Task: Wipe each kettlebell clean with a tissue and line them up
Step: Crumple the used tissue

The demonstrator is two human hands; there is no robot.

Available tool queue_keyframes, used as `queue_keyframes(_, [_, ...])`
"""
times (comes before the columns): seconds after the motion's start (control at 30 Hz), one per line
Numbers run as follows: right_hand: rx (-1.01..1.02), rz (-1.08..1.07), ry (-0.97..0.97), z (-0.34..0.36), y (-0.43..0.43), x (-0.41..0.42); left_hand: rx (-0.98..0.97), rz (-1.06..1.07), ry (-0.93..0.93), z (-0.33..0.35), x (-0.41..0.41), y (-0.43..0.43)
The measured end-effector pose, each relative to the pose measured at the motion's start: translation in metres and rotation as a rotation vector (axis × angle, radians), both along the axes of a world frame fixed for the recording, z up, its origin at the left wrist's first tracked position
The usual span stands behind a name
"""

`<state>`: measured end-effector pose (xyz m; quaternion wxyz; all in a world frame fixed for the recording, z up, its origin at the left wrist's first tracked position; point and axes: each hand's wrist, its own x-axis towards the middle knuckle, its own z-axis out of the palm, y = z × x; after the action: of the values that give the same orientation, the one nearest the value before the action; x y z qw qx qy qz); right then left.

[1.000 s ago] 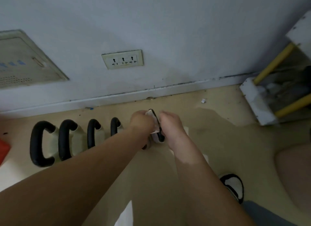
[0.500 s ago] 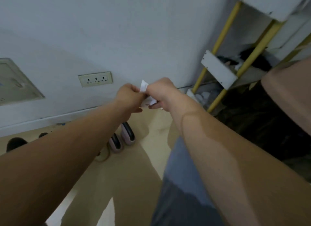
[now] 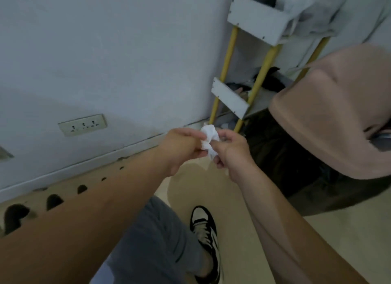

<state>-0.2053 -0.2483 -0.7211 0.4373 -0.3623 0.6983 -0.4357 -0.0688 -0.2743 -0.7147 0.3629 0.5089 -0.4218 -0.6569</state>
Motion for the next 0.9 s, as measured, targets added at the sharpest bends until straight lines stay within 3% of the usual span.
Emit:
queue_keyframes(0.17, [-0.127,0.004,0.099,0.037,0.030,-0.055,-0.120,-0.101,-0.002,0.016,-0.064,0.009])
queue_keyframes(0.37, [-0.259,-0.166,0.572,0.072,0.061,-0.148,-0.267,-0.291,-0.141,0.041,-0.152,0.017])
queue_keyframes(0.57, [-0.118,-0.405,0.930,0.088,0.076,-0.252,-0.823,-0.426,-0.471,0.059,-0.229,0.012])
queue_keyframes(0.7, [0.009,-0.373,0.909,0.077,0.070,-0.284,-1.081,-0.559,-0.661,0.066,-0.249,0.017])
queue_keyframes(0.8, [0.128,-0.234,0.776,0.077,0.060,-0.297,-1.149,-0.604,-0.730,0.064,-0.255,0.017])
queue_keyframes(0.9, [0.113,-0.233,0.705,0.083,0.054,-0.300,-1.173,-0.600,-0.722,0.061,-0.254,0.013])
